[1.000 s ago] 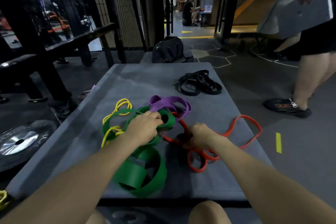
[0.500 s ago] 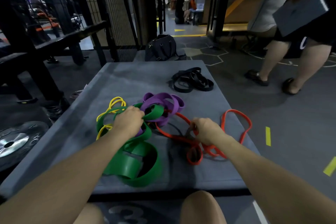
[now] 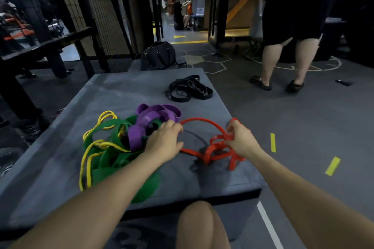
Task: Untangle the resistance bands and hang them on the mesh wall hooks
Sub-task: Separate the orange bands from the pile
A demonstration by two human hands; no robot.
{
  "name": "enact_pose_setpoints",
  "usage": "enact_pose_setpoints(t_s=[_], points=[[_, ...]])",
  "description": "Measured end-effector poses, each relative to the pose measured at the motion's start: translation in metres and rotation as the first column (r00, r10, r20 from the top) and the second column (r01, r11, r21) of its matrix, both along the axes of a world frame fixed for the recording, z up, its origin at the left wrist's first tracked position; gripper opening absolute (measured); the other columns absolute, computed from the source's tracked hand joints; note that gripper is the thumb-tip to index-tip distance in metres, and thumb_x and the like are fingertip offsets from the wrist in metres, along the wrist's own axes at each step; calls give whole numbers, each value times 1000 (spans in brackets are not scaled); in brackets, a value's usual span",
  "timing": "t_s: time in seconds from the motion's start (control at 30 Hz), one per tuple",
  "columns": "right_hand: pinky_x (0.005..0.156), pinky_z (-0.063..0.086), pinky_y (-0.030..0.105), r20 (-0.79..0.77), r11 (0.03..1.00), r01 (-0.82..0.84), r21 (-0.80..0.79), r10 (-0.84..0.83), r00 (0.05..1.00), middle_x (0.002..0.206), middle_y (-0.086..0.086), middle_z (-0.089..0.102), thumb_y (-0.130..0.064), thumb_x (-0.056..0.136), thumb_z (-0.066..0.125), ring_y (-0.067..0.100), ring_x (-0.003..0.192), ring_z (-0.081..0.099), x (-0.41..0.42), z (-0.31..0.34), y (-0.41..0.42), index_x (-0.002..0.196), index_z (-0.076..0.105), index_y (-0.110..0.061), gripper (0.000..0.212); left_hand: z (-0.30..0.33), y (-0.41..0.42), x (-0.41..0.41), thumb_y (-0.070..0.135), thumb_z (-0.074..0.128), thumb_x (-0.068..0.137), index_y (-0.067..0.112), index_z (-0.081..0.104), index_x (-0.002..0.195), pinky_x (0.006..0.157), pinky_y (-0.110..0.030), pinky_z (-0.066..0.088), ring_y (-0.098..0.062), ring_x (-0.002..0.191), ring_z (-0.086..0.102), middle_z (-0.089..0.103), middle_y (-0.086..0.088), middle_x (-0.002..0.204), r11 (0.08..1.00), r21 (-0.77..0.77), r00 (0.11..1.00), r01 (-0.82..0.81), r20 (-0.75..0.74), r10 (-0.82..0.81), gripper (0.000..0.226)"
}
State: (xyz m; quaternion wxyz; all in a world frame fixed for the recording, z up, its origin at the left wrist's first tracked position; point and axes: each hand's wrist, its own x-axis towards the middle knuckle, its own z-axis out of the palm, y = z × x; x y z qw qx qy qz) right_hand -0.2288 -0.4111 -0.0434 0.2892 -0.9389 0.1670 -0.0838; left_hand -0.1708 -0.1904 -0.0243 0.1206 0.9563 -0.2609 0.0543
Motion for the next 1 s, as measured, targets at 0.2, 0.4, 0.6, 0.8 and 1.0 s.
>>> enact_pose_setpoints(t_s=[0.2, 0.4, 0.6, 0.8, 1.0], points=[[93, 45, 38, -102, 987, 140, 78, -132, 986, 130, 17, 26, -27, 74, 77, 34, 96, 55, -13, -4, -15, 125, 40, -4, 67, -40, -57, -15, 48, 60, 83, 13, 52, 126, 104, -32, 37, -28, 122, 46, 47, -12, 127, 1000, -30, 941, -6, -340, -5, 56], [66, 40, 24, -322, 987, 138, 81, -105, 941, 88, 8, 58, -41, 74, 75, 25, 93, 63, -9, -15, -23, 90, 64, -6, 40, -60, -78, -15, 47, 60, 84, 15, 62, 116, 100, -33, 44, -29, 114, 56, 61, -11, 121, 991, -82, 831, -107, -555, 44, 46], [51, 40, 20, -222, 938, 118, 327, -45, 974, 69, 2, 54, -10, 80, 70, 12, 57, 53, -1, -18, -12, 71, 53, -11, 19, -53, -90, -28, 7, 46, 95, 3, 54, 123, 67, -19, 40, -16, 88, 52, 58, -10, 106, 828, -431, 615, -360, -776, -136, 29], [75, 53, 41, -182, 677, 143, 722, -14, 983, 86, 21, 65, -5, 83, 65, 25, 65, 60, 4, -12, -6, 102, 63, 12, 25, -37, -94, -32, -7, 36, 93, 12, 49, 124, 63, -14, 38, -15, 99, 46, 55, -5, 107, 753, -510, 567, -416, -793, -224, 39], [78, 49, 34, -243, 950, 101, 296, -27, 970, 105, 10, 61, -48, 57, 83, 25, 99, 60, 19, -17, 28, 108, 50, -9, 72, -40, -58, -12, -4, 46, 85, 9, 68, 100, 85, -27, 48, -26, 104, 62, 68, -12, 109, 889, -319, 803, -328, -590, 84, 30]])
